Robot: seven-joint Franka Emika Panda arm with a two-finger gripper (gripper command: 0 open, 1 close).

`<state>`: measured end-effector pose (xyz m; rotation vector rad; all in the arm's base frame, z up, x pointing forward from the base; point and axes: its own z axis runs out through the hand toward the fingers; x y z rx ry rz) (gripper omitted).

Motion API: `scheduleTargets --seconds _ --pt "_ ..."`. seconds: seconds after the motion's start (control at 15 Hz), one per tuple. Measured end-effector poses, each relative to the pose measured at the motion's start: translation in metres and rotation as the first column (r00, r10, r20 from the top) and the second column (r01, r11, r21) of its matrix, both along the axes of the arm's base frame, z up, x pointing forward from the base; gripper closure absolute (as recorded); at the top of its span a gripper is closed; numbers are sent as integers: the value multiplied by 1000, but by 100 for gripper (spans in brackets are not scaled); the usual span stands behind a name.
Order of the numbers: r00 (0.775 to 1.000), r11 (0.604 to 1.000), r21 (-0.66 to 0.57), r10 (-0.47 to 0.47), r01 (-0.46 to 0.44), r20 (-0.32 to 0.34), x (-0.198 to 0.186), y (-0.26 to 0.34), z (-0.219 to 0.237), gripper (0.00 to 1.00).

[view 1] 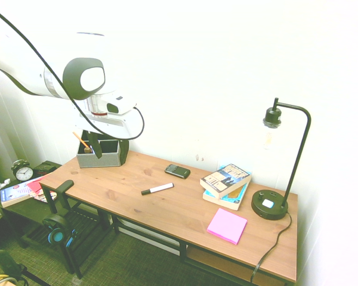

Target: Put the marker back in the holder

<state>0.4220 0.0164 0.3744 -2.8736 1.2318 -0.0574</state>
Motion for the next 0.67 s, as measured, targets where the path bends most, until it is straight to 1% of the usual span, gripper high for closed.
scheduleTargets --seconds 0.13,0.2,0.27,0.33,0.4,0.47,0.53,0.67 --pt "1000 1000 12 -10 10 -3 0 0 -1 0" --pt "999 999 17 -38 38 -10 1 -2 -4 0" --pt "995 995 15 -97 97 -18 5 -7 -11 0" --pt "987 987 8 -162 162 -6 15 -13 -20 0" --pt "975 975 0 -222 222 26 28 -18 -33 0" --pt "958 959 2 -284 284 46 39 -23 -50 0" --pt "938 939 6 -344 344 50 51 -28 -67 0" --pt "903 904 4 -427 427 52 74 -42 -97 0"
